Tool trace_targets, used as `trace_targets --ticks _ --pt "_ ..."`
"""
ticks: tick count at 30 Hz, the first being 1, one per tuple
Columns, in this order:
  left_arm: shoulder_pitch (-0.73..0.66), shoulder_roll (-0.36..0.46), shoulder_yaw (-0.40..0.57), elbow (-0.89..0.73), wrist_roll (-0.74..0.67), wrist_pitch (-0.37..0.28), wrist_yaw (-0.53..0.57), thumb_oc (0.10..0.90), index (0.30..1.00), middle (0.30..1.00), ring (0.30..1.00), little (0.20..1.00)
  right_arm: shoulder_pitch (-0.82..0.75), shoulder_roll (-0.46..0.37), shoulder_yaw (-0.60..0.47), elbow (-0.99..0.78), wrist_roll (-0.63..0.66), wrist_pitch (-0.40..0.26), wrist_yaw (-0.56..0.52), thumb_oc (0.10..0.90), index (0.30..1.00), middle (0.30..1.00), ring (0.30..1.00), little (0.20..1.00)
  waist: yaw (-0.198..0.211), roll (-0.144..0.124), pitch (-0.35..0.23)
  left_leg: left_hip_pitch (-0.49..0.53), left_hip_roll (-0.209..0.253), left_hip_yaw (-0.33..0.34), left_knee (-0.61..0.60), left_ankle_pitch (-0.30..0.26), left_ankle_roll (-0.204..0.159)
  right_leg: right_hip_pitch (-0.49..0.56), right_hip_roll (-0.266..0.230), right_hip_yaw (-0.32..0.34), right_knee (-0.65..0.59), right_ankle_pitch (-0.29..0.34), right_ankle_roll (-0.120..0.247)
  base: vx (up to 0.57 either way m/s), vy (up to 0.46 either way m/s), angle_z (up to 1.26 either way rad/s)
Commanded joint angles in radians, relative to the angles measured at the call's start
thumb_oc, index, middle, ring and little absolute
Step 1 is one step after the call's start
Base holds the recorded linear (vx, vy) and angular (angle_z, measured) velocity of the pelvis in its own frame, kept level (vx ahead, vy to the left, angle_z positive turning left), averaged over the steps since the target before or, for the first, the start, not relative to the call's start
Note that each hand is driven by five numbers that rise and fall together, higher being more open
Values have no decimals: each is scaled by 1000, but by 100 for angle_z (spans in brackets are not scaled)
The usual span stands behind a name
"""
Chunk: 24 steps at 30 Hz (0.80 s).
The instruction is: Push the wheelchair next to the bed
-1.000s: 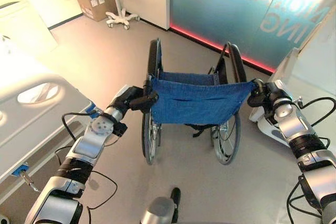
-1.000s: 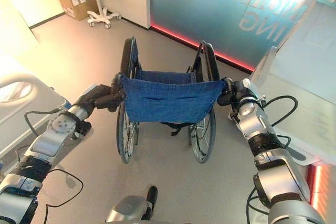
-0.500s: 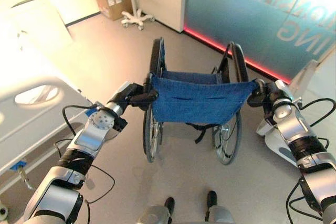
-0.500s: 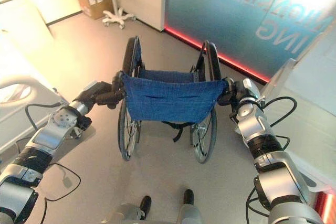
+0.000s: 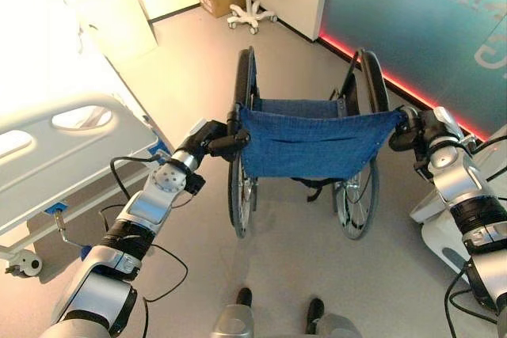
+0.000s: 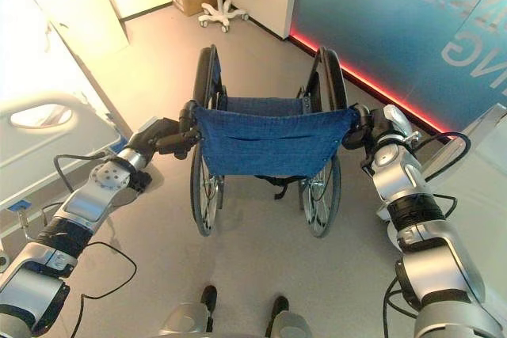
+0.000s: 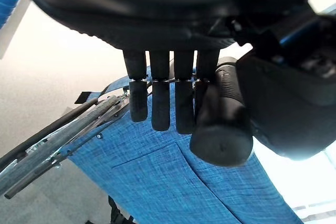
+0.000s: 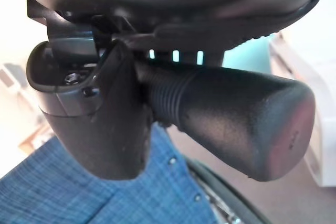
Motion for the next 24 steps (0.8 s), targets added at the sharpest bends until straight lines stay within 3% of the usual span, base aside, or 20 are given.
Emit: trace_targets --ticks 1,3,5,6,7,8,11,15,17,19,22,24 --pt "55 11 -2 67 112 33 34 400 300 300 300 300 12 -39 189 -132 -150 -189 169 400 300 300 300 300 -18 -35 -21 -4 101 -3 151 116 -29 -34 -28 -7 83 -15 -57 125 -238 13" --pt "76 5 1 70 112 19 24 400 300 300 300 300 10 -48 202 -111 -156 -206 178 400 300 300 300 300 -16 -51 -17 -41 121 43 255 162 -25 -8 -25 -27 64 -8 -72 190 -357 17" --pt "90 0 1 67 108 9 20 400 300 300 300 300 8 -52 209 -91 -159 -217 173 400 300 300 300 300 -8 -59 -15 -77 118 67 317 167 -20 12 -17 -34 55 -7 -81 191 -298 36" --pt "97 -1 1 63 108 9 8 400 300 300 300 300 5 -49 211 -81 -163 -220 175 400 300 300 300 300 7 -63 -11 -115 91 64 348 162 -12 33 -12 -31 48 -7 -85 257 -228 34" --pt "108 -8 3 57 121 11 0 400 300 300 300 300 -11 -36 224 -48 -180 -237 174 400 300 300 300 300 36 -56 -4 -156 15 69 336 127 7 63 9 -27 39 -13 -82 265 -224 20" --pt "109 -8 4 57 122 11 1 400 300 300 300 300 -14 -34 226 -44 -180 -238 174 400 300 300 300 300 38 -55 -1 -155 12 72 337 123 8 67 11 -26 40 -16 -82 332 -203 -3" --pt "125 0 11 51 131 1 -13 400 300 300 300 300 -45 -23 237 -25 -166 -218 180 400 300 300 300 300 86 -18 6 -211 -67 117 221 165 -1 131 84 -23 26 -50 -85 295 -108 -15" --pt "150 17 25 37 127 0 -16 400 300 300 300 300 -51 -34 231 -26 -139 -244 203 400 300 300 300 300 122 1 -14 -209 -110 167 89 173 7 184 124 -28 14 -81 -80 347 -25 -22" --pt "155 19 28 35 127 -1 -16 400 300 300 300 300 -51 -35 230 -25 -141 -253 207 400 300 300 300 300 128 1 -20 -206 -116 180 74 167 12 193 126 -32 13 -87 -79 266 31 -21" --pt "164 26 38 20 131 -8 -15 400 300 300 300 300 -61 -40 236 -16 -150 -274 221 400 300 300 300 300 147 -6 -40 -192 -137 216 46 114 49 208 121 -46 22 -106 -77 333 82 -26" --pt "174 38 45 9 119 -12 -8 400 300 300 300 300 -39 -22 223 -16 -150 -286 213 400 300 300 300 300 170 -36 -55 -178 -174 164 61 60 94 205 93 -46 77 -82 -41 312 75 -10" --pt "182 48 60 -7 131 -15 -20 400 300 300 300 300 -23 -24 218 -19 -158 -293 216 400 300 300 300 300 179 -44 -61 -151 -175 144 35 52 115 180 78 -46 172 -44 -11 279 65 -11"
